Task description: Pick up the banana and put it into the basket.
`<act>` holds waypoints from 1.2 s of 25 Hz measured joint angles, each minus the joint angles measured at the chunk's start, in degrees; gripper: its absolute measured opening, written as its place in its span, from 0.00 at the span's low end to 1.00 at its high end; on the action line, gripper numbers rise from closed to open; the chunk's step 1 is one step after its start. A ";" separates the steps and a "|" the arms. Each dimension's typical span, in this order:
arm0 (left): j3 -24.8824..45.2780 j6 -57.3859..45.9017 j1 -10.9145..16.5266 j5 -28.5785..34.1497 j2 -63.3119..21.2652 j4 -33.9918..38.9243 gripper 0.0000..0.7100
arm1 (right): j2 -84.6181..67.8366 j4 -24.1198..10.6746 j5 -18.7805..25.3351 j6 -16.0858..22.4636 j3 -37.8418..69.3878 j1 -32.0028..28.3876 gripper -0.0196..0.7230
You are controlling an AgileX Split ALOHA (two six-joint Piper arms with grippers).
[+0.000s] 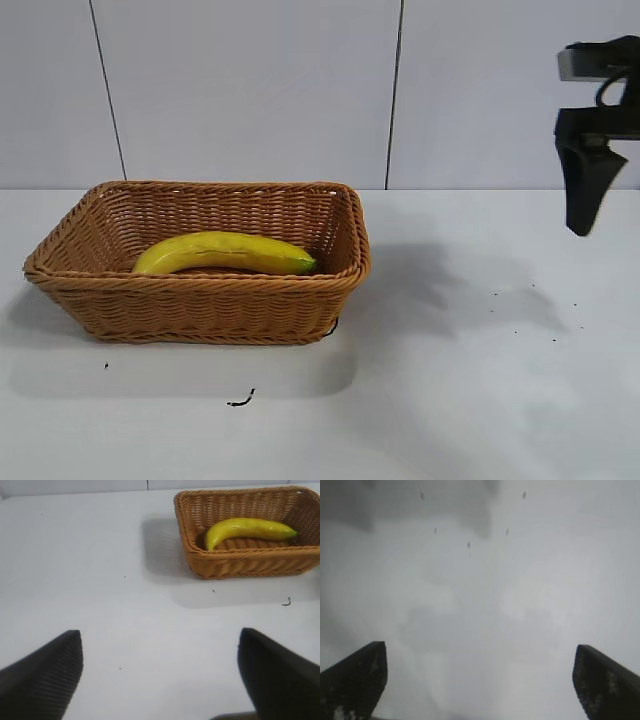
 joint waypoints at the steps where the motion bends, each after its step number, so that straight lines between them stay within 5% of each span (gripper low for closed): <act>1: 0.00 0.00 0.00 0.00 0.00 0.00 0.89 | -3.52 0.00 -0.72 0.00 2.74 0.00 0.95; 10: 0.00 0.00 0.00 0.00 0.00 0.00 0.89 | -34.64 0.03 -9.08 -4.13 19.73 0.00 0.95; 30: 0.00 0.00 0.00 0.00 0.00 0.00 0.89 | -75.90 -0.29 -10.36 -3.10 21.84 0.00 0.95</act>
